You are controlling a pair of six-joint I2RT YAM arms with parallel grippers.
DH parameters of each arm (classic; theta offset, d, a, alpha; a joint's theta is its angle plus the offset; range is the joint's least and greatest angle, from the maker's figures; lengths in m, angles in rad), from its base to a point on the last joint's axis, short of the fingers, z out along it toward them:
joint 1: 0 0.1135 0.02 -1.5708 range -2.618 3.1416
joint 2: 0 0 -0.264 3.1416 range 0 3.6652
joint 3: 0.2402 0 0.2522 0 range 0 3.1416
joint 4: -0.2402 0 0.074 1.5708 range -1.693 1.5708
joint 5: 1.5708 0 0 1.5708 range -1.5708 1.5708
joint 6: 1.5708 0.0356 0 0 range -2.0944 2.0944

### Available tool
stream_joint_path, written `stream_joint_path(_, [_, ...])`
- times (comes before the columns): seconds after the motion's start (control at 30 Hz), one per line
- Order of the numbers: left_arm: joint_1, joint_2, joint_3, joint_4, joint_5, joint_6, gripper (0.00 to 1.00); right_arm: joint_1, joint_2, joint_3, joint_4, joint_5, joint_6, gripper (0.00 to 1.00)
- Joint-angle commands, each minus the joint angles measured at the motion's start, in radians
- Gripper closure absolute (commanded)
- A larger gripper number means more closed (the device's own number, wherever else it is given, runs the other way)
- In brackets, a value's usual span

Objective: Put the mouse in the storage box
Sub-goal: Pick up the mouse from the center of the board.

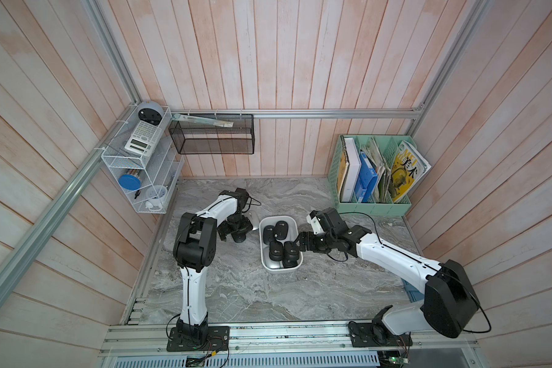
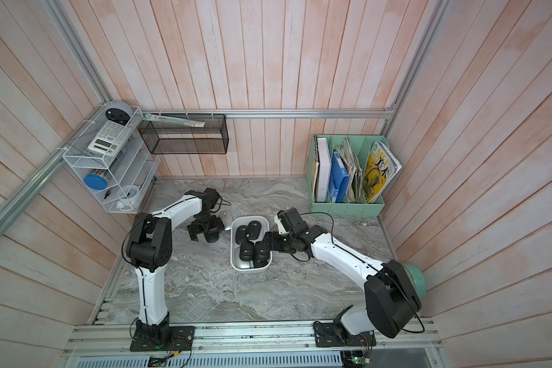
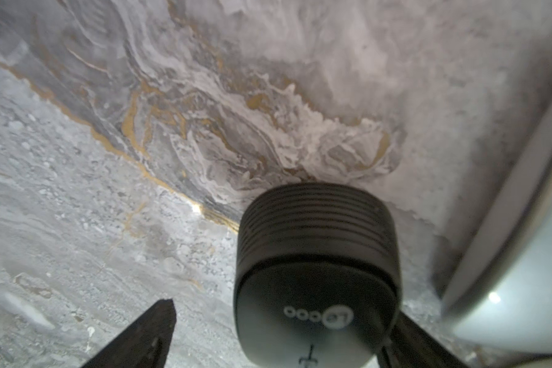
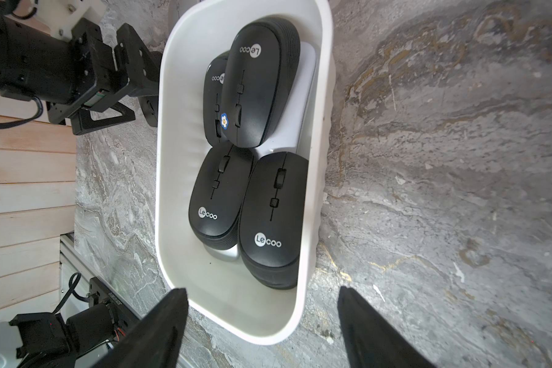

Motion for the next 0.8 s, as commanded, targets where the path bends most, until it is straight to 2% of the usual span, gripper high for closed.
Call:
stream_joint_path(0.0, [0.005, 0.005, -0.039, 0.041, -0.023, -0.039, 0.03, -0.005, 0.006, -0.008, -0.009, -0.006, -0.007, 0.20])
stream_joint_path(0.5, [0.008, -0.055, -0.136, 0.140, -0.116, -0.061, 0.29, -0.008, 0.006, -0.016, -0.004, -0.007, -0.005, 0.20])
stream_joint_path(0.7, [0.008, -0.085, -0.174, 0.156, -0.121, -0.052, 0.58, -0.007, 0.011, -0.012, 0.001, -0.010, 0.000, 0.20])
stream_joint_path(0.77, [0.006, -0.100, -0.180, 0.151, -0.124, -0.048, 0.60, -0.008, 0.009, -0.012, 0.001, -0.012, 0.000, 0.20])
